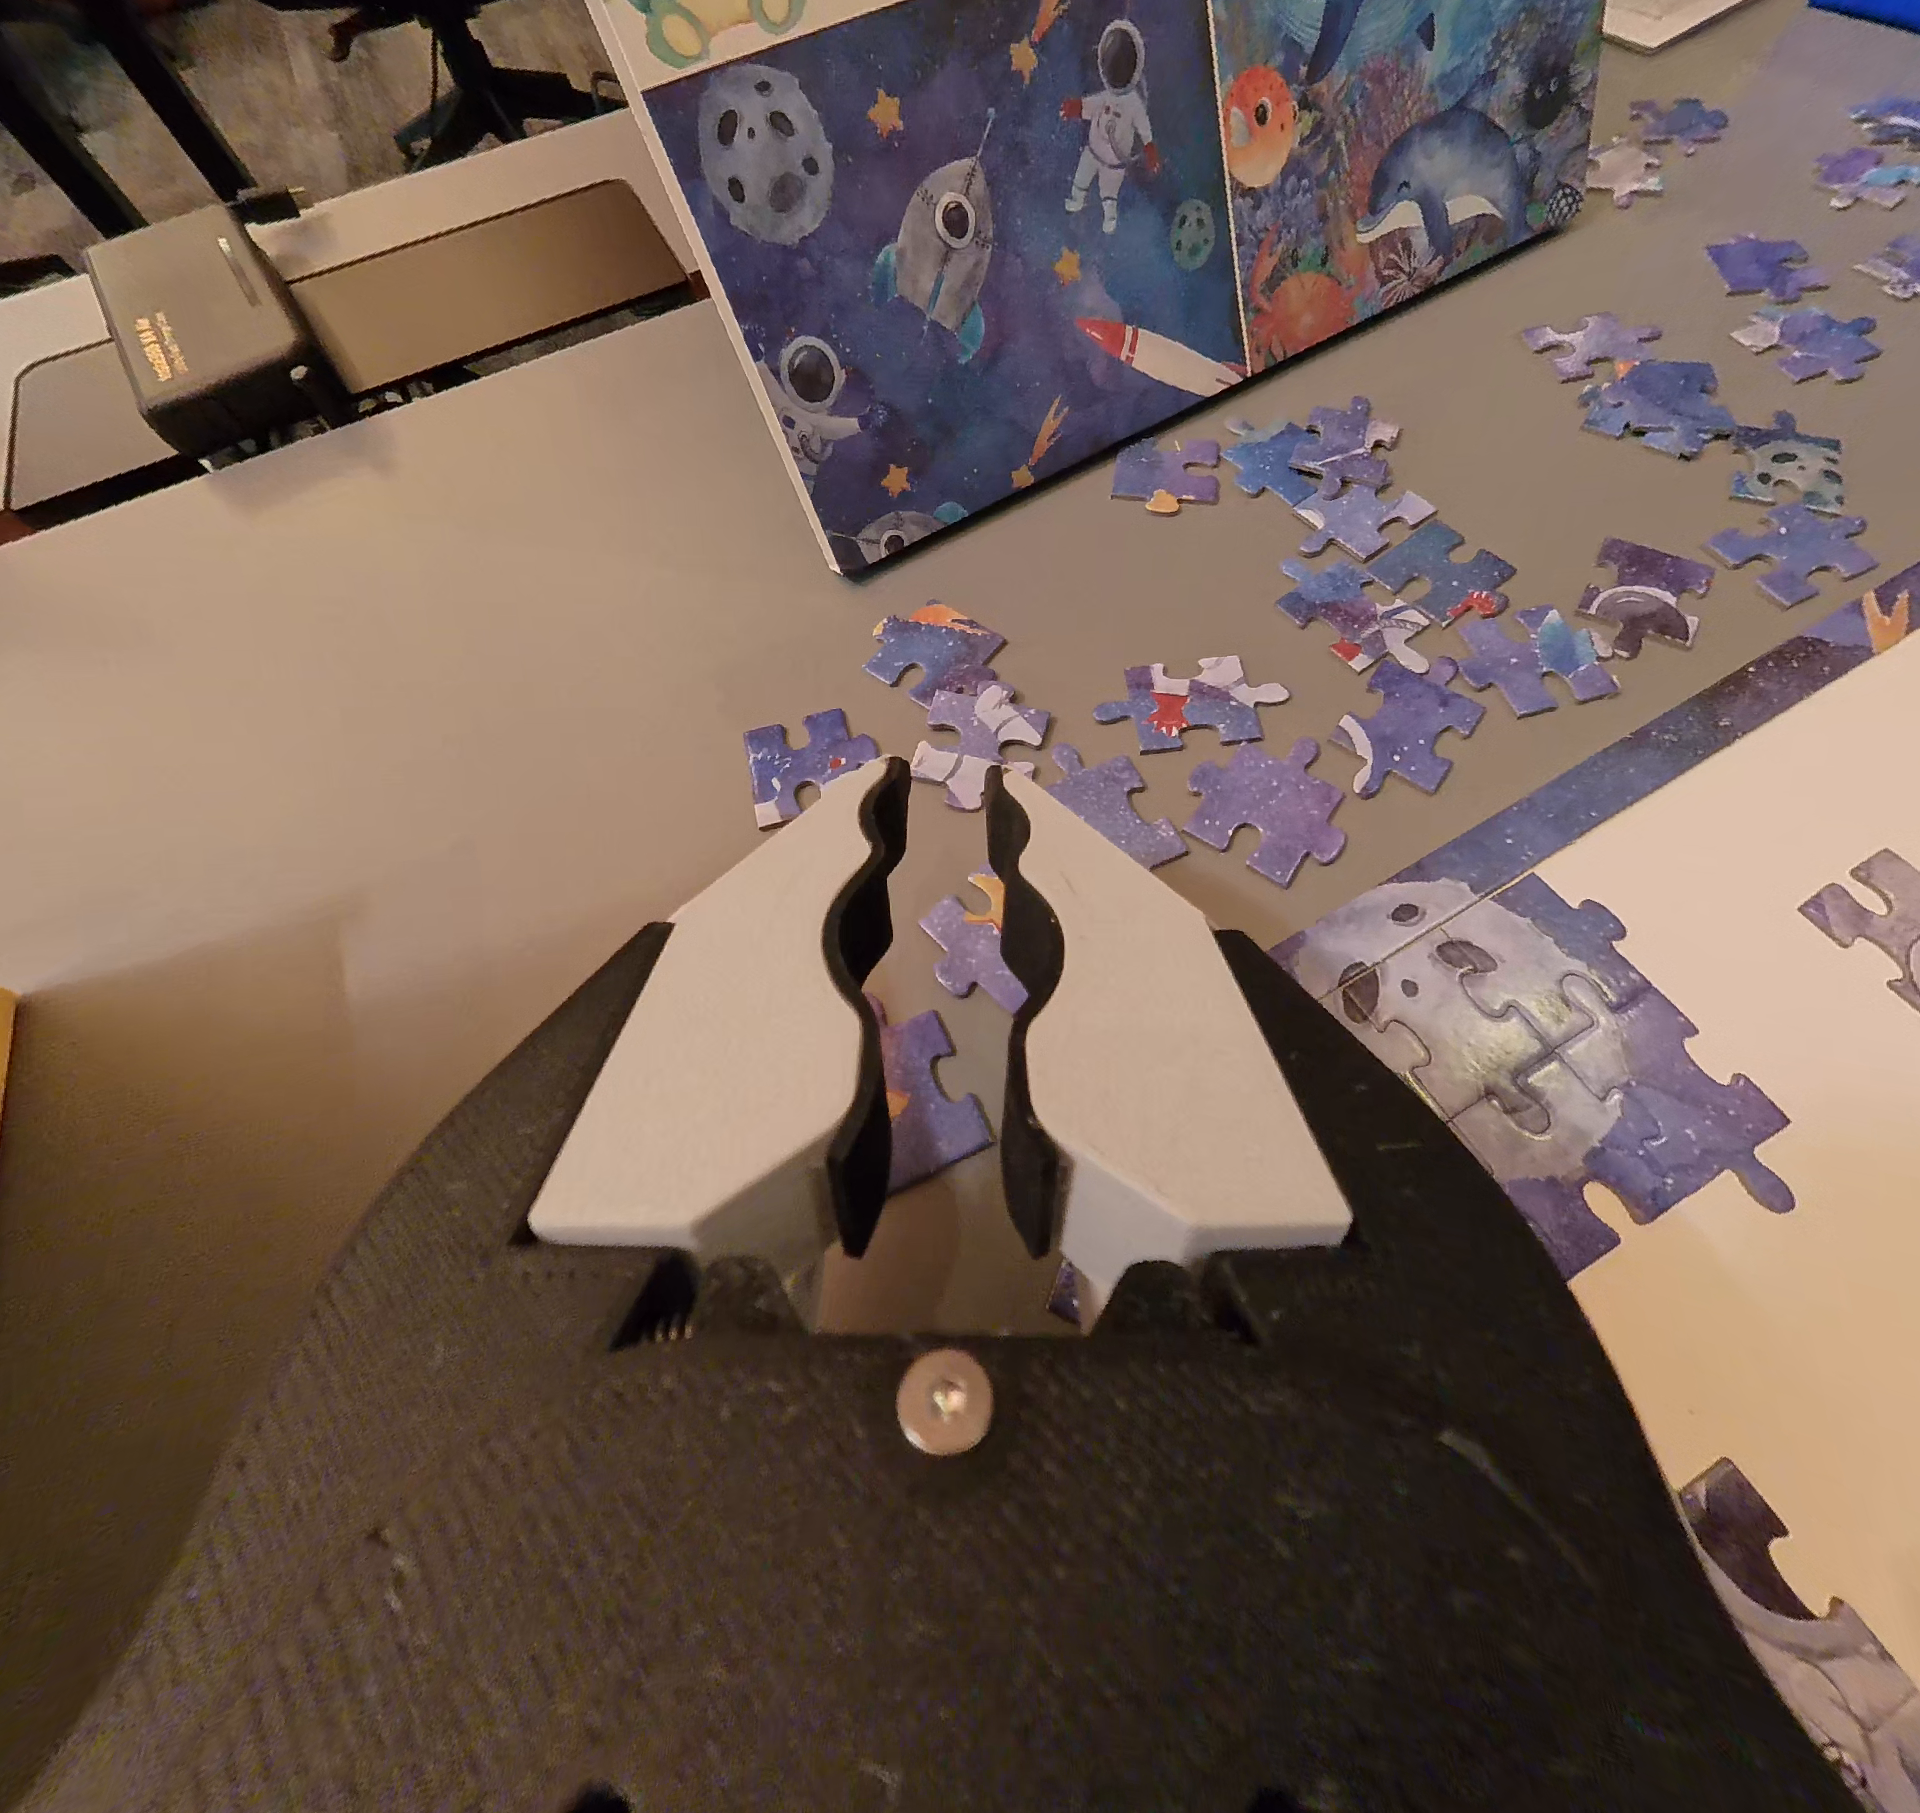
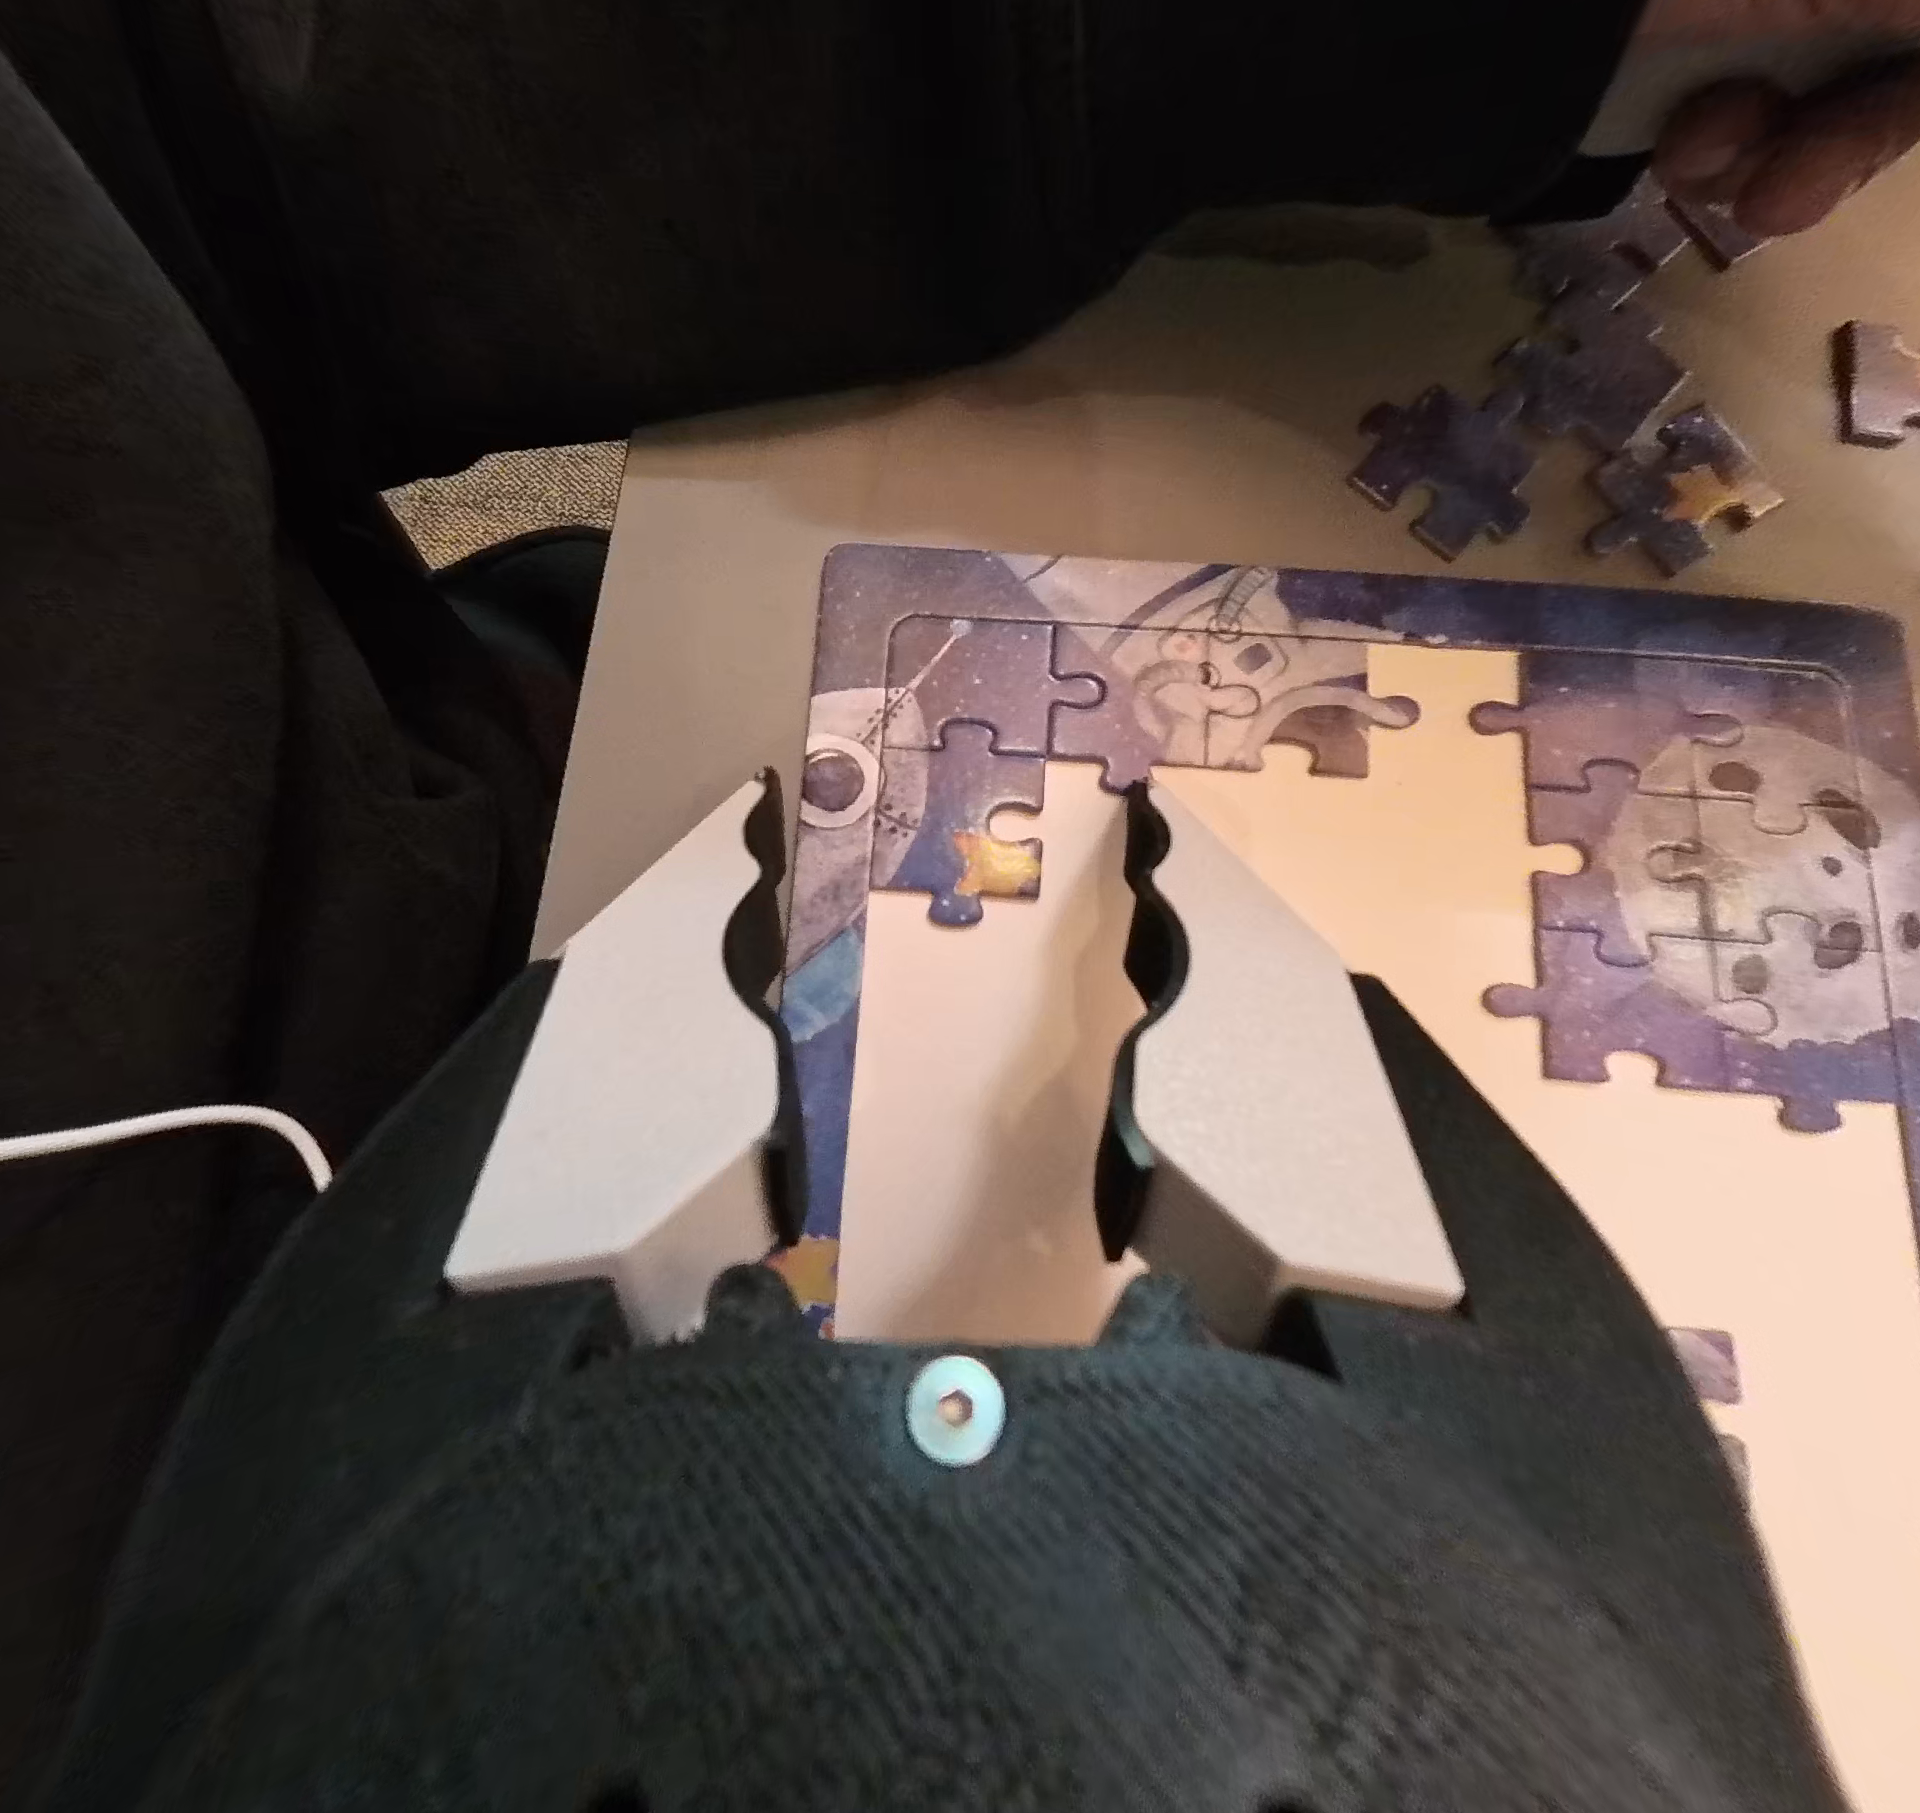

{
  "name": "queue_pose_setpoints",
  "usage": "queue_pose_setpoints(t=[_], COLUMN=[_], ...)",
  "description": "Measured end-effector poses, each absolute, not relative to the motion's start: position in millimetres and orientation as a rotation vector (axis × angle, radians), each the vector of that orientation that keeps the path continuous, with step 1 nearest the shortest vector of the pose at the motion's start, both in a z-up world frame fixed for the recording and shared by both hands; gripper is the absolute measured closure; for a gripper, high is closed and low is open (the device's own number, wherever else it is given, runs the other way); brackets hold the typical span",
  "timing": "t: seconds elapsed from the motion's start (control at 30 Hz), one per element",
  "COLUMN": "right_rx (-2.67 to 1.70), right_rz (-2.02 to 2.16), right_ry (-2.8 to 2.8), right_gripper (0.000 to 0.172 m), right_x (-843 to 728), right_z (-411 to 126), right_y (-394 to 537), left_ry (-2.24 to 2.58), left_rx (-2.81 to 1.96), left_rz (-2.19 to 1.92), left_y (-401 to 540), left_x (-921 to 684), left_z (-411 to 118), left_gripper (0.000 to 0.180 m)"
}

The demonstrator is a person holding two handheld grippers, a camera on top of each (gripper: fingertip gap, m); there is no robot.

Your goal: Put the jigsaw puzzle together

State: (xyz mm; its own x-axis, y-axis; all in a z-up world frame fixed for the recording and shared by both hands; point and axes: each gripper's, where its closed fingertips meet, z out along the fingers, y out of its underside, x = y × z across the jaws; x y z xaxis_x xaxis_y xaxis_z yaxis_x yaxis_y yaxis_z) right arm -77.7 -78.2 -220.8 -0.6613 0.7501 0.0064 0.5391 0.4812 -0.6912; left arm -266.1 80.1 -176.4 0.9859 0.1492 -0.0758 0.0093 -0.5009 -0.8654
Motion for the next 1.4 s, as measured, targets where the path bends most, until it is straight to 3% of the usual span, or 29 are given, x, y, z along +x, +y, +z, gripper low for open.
queue_pose_setpoints(t=[0.3, 0.43, 0.57, 0.7, 1.0, 1.2, 1.4], right_rx=[-1.094, -1.143, -1.232, -1.347, -1.496, -1.566, -1.57], right_rz=[1.054, 1.058, 1.06, 1.035, 0.698, 0.924, 0.846], right_ry=[-2.274, -1.98, -1.641, -1.336, -1.236, -1.079, -1.112], right_gripper=[0.103, 0.106, 0.118, 0.123, 0.136, 0.139, 0.147], right_x=[-80.9, -82.0, -64.0, -27.3, 39.0, 57.9, 50.2], right_z=[-188.8, -142.9, -113.7, -120.8, -145.5, -141.2, -144.9], right_y=[-58.3, 12.3, 114.8, 204.5, 286.6, 299.4, 290.7], left_ry=[-0.114, -0.115, -0.115, -0.122, -0.132, -0.137, -0.151], left_rx=[-2.084, -2.079, -2.077, -2.082, -2.066, -2.051, -2.033], left_rz=[0.171, 0.172, 0.177, 0.183, 0.125, 0.111, 0.106], left_y=[79.9, 79.8, 79.8, 79.3, 80.7, 81.2, 80.3], left_x=[-266.5, -266.6, -267.0, -268.9, -264.7, -263.6, -265.2], left_z=[-175.1, -173.8, -173.6, -175.2, -172.9, -170.0, -166.7], left_gripper=[0.168, 0.168, 0.168, 0.168, 0.168, 0.168, 0.169])
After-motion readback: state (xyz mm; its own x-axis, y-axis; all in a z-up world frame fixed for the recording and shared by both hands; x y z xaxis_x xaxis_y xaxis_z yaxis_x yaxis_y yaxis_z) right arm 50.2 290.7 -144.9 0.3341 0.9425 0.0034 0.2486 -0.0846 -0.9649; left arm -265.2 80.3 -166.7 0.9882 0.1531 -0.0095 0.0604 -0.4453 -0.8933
